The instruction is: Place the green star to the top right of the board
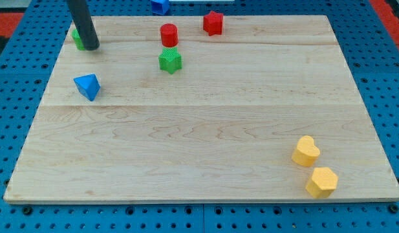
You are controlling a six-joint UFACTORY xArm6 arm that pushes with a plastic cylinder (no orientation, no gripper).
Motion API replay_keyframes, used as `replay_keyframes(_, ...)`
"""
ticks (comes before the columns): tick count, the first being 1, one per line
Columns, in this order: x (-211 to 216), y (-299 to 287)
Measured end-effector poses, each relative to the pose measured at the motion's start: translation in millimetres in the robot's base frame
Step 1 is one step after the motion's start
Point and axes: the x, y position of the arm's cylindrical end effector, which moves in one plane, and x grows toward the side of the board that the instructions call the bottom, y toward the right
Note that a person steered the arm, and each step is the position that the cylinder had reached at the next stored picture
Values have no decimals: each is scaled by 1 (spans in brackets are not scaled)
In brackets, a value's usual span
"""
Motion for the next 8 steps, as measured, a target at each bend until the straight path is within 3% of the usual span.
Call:
replay_keyframes(2, 97, 95)
replay_keyframes(3, 98, 197)
replay_keyframes(4, 94, 228)
replay_keyframes(5, 74, 171)
replay_keyframes(7, 31, 173)
replay_keyframes(8, 6, 99)
